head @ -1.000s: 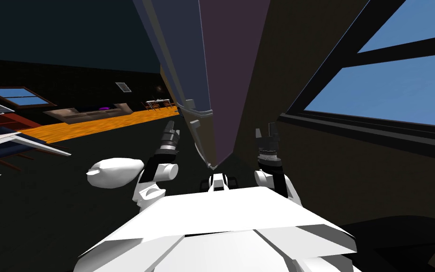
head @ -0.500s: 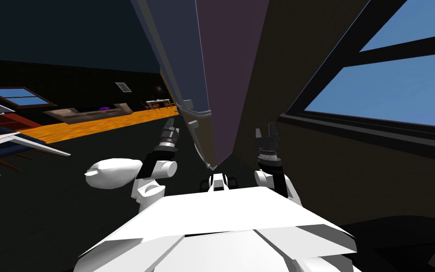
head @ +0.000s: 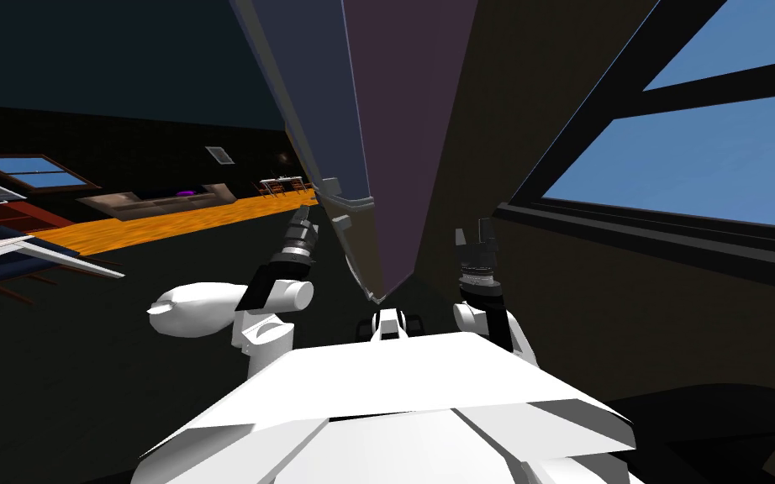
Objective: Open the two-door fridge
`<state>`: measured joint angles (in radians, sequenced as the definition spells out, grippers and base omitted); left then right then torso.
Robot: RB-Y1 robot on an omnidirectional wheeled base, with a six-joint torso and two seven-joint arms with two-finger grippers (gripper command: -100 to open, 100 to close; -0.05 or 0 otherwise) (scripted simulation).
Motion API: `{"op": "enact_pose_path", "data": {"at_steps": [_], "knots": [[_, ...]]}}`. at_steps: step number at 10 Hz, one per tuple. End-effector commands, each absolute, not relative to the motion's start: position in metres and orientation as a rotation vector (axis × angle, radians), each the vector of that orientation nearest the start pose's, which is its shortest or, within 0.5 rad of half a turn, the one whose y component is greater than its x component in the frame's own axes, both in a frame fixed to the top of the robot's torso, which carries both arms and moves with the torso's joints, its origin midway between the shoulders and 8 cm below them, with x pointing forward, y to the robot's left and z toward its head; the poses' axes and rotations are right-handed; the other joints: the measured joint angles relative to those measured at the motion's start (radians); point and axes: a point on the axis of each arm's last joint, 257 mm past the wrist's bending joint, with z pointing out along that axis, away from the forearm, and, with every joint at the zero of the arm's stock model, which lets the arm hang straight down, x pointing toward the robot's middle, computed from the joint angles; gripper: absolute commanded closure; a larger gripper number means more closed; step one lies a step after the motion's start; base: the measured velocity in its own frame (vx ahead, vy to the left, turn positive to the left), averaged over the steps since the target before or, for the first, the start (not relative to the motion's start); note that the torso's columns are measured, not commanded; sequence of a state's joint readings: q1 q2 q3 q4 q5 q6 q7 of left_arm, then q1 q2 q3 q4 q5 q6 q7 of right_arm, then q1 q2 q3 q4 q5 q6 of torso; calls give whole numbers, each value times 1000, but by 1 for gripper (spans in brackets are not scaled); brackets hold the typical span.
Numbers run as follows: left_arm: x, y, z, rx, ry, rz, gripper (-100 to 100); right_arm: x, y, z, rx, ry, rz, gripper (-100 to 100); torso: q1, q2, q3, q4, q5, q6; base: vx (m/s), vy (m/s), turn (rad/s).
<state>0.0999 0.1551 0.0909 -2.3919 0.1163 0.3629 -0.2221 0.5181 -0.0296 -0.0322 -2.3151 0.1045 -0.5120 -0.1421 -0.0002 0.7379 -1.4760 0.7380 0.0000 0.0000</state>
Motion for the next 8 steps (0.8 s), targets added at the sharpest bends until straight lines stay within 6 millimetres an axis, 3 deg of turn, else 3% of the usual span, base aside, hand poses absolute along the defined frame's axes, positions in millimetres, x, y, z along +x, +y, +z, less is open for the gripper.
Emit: {"op": "enact_pose_path", "data": {"at_steps": [1,8], "knots": [[461,265,52,-767,1046,-1085,-100,335,-273,35,597,646,1339,0,0,0,0,0,0,0,13,-30,3],[470,265,61,-792,1089,-1054,-100,335,-273,35,597,646,1339,0,0,0,0,0,0,0,18,-25,2]]}}
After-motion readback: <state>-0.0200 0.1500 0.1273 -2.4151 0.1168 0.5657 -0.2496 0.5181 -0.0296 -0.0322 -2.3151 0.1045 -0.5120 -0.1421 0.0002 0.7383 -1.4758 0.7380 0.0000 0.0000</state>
